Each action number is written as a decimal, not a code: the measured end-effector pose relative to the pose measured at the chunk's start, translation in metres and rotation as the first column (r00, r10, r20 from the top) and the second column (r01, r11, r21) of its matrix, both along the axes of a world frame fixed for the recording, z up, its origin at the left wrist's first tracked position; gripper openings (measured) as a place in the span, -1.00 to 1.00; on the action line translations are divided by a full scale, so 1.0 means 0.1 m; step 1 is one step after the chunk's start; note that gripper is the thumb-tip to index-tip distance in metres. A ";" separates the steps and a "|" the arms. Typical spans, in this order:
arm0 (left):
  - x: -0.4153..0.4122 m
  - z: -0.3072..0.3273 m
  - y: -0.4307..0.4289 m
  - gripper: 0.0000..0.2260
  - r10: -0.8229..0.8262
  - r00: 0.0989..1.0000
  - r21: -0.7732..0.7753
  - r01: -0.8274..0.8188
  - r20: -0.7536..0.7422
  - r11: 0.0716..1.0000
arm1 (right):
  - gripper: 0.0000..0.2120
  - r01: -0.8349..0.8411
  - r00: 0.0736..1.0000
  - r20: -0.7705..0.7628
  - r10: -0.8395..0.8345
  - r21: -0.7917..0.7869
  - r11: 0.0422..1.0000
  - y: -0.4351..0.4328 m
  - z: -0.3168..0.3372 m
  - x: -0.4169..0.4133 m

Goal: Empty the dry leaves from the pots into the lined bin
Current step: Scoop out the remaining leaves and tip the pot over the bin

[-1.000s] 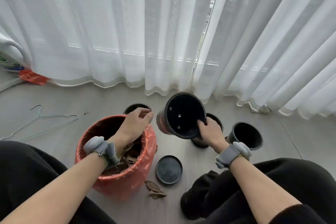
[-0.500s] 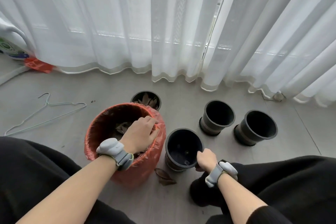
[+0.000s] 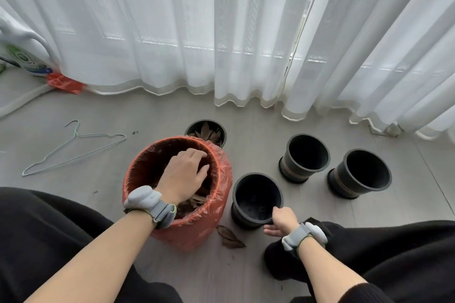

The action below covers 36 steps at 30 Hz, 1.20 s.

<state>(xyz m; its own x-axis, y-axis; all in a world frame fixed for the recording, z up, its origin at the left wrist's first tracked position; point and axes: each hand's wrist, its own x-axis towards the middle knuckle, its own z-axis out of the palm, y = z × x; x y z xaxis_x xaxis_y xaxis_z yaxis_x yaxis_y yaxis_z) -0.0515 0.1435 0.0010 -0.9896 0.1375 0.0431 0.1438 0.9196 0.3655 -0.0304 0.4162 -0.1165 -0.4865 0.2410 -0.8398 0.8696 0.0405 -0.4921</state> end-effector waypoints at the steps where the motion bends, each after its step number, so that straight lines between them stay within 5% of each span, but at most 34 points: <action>1: -0.01 0.01 -0.02 -0.65 0.054 0.999 0.021 -0.054 -0.006 0.998 | -0.67 0.036 0.999 -0.015 -0.036 -0.014 0.999 0.03 0.01 -0.03; 6: -0.03 -0.04 -0.25 -0.66 0.272 0.962 0.096 -0.274 0.033 0.957 | -0.62 0.135 0.988 -0.061 -0.139 -0.059 0.989 0.02 0.06 -0.37; 17: 0.05 -0.31 -0.54 -0.70 0.356 0.933 0.115 -0.348 -0.056 0.930 | -0.57 0.183 0.957 -0.207 -0.202 -0.110 0.977 0.02 0.03 -1.37; 24: 0.05 -0.41 -0.81 -0.59 0.578 0.812 -0.001 -0.580 -0.085 0.814 | -0.59 0.247 0.932 -0.241 -0.269 -0.119 0.962 0.02 0.00 -1.45; 32: 0.08 -0.48 -0.77 -0.53 0.653 0.757 -0.021 -0.653 0.010 0.757 | -0.49 0.295 0.920 -0.220 -0.324 -0.153 0.943 0.29 0.07 -1.27; 34: 0.11 -0.50 -0.76 -0.52 0.673 0.739 -0.029 -0.672 0.039 0.740 | -0.45 0.338 0.918 -0.191 -0.347 -0.078 0.938 0.26 0.11 -1.21; 36: 0.14 -0.51 -0.77 -0.53 0.701 0.708 -0.008 -0.703 0.086 0.711 | -0.46 0.325 0.936 -0.214 -0.280 0.212 0.922 0.14 0.15 -1.10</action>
<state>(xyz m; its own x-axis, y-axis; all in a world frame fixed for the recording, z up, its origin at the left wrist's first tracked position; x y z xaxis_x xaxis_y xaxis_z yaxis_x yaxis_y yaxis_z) -0.0373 0.0665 -0.0497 -0.7999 -0.5986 -0.0429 -0.5694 0.7345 0.3692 -0.1401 0.4302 -0.1020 -0.4931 0.5833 -0.6455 0.7586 -0.0749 -0.6472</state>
